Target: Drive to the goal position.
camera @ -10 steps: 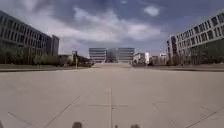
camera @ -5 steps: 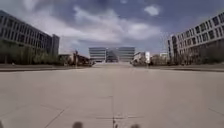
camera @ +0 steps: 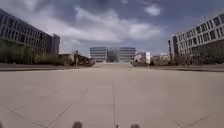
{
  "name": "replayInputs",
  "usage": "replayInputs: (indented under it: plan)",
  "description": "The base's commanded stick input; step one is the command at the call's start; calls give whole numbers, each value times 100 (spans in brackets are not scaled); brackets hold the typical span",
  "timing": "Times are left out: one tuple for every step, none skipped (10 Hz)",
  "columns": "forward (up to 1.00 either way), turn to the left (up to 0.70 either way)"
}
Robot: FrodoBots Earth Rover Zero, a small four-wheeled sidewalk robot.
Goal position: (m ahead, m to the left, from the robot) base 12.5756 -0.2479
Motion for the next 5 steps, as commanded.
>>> replayInputs:
  plan:
    - [70, -1]
    - [70, -1]
    - [70, -1]
    - [70, -1]
    - [70, -1]
